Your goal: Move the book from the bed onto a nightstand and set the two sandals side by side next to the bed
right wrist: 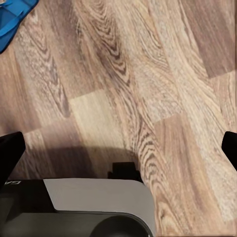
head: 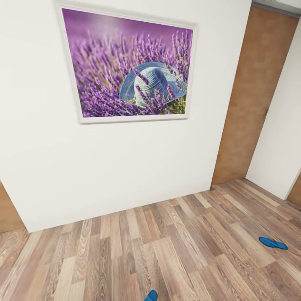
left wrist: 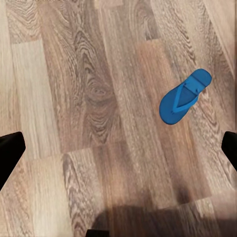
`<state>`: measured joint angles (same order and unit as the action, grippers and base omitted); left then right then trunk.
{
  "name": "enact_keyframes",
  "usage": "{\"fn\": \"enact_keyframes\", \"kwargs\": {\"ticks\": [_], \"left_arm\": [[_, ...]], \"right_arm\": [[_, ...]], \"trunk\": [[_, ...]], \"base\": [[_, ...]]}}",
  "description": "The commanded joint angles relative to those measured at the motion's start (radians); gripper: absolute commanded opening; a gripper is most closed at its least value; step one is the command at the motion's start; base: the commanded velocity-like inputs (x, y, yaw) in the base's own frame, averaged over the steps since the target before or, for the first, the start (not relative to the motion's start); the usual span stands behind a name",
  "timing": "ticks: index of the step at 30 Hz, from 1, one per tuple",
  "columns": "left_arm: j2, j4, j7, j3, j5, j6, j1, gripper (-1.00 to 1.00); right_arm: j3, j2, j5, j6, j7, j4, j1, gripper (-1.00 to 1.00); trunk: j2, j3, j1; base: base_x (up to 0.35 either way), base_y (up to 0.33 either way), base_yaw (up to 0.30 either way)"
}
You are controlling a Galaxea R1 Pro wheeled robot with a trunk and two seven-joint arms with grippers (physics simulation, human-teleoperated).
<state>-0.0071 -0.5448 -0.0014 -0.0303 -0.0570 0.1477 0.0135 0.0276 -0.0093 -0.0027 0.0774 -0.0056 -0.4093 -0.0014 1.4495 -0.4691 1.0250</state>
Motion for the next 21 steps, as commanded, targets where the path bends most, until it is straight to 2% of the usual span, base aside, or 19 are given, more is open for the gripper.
{"fn": "enact_keyframes", "kwargs": {"ticks": [1, 21], "left_arm": [[-0.001, 0.0, 0.0, -0.002, -0.006, 0.003, 0.0, 1.0], [-0.001, 0.0, 0.0, -0.002, -0.006, 0.003, 0.0, 1.0]], "right_arm": [[0.002, 0.0, 0.0, 0.002, -0.001, 0.0, 0.0, 1.0], [0.002, 0.0, 0.0, 0.002, 0.0, 0.0, 0.0, 1.0]], "trunk": [[0.0, -0.001, 0.0], [0.0, -0.001, 0.0]], "base": [[0.001, 0.0, -0.189], [0.0, 0.0, -0.223]]}}
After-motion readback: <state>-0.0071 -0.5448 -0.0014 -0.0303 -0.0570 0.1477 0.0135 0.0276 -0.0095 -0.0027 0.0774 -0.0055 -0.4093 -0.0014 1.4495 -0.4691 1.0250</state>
